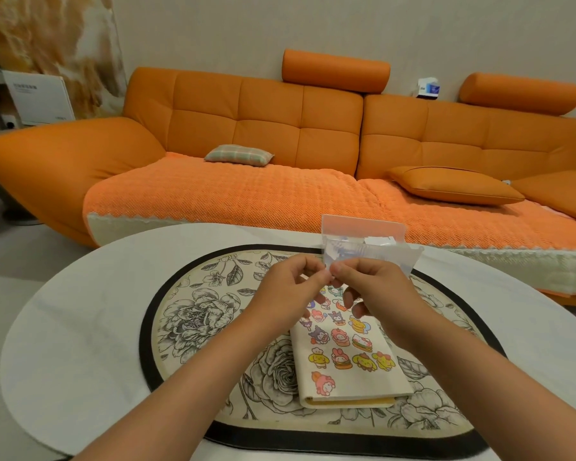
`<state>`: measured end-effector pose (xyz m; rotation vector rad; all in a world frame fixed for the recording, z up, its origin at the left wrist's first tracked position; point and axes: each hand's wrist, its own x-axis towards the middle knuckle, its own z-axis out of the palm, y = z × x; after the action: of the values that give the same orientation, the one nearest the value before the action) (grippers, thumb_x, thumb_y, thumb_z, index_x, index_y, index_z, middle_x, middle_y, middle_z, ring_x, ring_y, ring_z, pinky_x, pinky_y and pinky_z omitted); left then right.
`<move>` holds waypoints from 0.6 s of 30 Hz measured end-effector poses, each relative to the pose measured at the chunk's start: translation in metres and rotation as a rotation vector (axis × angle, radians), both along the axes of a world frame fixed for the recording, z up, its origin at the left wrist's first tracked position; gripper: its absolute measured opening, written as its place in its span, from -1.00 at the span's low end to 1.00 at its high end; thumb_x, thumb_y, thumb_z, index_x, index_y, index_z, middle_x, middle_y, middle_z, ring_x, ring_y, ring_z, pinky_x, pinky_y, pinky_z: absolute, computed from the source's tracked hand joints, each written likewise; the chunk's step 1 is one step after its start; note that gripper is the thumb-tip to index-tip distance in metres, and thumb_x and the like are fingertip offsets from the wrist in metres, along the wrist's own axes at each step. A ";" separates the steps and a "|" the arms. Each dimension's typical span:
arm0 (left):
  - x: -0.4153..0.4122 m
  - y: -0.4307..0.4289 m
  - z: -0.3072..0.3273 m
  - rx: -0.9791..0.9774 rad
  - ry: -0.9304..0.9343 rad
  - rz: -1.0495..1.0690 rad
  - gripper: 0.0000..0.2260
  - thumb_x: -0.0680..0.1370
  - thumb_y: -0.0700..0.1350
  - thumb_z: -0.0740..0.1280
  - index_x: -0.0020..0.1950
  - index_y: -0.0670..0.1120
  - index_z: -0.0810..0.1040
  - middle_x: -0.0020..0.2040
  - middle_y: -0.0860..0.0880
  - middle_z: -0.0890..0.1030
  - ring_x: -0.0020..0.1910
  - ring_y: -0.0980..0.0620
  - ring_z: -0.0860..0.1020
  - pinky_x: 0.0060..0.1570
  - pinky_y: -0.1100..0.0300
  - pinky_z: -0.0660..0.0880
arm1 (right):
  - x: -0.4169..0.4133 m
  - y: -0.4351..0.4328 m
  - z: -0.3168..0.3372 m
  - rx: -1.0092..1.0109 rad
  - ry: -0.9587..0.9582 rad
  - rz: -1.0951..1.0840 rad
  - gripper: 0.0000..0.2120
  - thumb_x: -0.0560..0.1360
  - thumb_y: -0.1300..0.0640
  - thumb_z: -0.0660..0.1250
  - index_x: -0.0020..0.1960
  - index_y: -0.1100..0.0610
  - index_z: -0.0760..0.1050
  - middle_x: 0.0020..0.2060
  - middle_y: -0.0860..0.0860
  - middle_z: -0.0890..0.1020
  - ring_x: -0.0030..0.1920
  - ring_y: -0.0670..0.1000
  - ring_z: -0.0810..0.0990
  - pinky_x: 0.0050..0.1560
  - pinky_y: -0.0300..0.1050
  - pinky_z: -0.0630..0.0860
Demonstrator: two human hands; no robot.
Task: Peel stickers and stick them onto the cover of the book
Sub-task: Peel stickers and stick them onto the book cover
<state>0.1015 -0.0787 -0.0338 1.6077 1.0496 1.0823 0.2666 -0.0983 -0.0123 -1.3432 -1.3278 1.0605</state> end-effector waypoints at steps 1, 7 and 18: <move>-0.001 0.001 -0.001 0.004 0.021 0.013 -0.89 0.61 -0.03 0.37 -0.04 -0.05 0.59 -0.06 0.02 0.70 -0.19 0.03 0.69 -0.34 0.16 0.53 | -0.001 0.002 -0.002 -0.010 -0.004 0.000 -0.80 0.56 0.09 0.41 -0.08 0.22 0.67 -0.29 0.03 0.63 -0.40 -0.01 0.48 -0.43 -0.15 0.40; -0.016 0.017 -0.006 0.049 0.124 0.162 -0.92 0.59 -0.05 0.32 -0.11 0.05 0.53 -0.10 0.04 0.65 -0.26 0.03 0.67 -0.22 0.06 0.53 | -0.007 0.026 -0.006 -0.032 -0.057 -0.129 -0.83 0.58 0.10 0.39 -0.06 0.21 0.64 -0.29 0.03 0.60 -0.46 -0.04 0.48 -0.44 -0.14 0.43; -0.028 0.037 -0.010 0.038 0.148 0.225 -0.91 0.59 -0.05 0.33 -0.11 0.00 0.55 -0.15 0.00 0.65 -0.19 -0.04 0.65 -0.17 0.09 0.56 | 0.019 0.120 0.010 0.208 -0.664 -0.427 -0.90 0.54 0.04 0.43 0.02 0.02 0.68 -0.15 -0.06 0.72 -0.40 0.01 0.65 -0.21 0.02 0.64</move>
<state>0.0735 -0.0421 -0.0439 1.6488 1.3408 1.1490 0.2857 0.0219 -0.0024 -1.7891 -1.4625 0.1723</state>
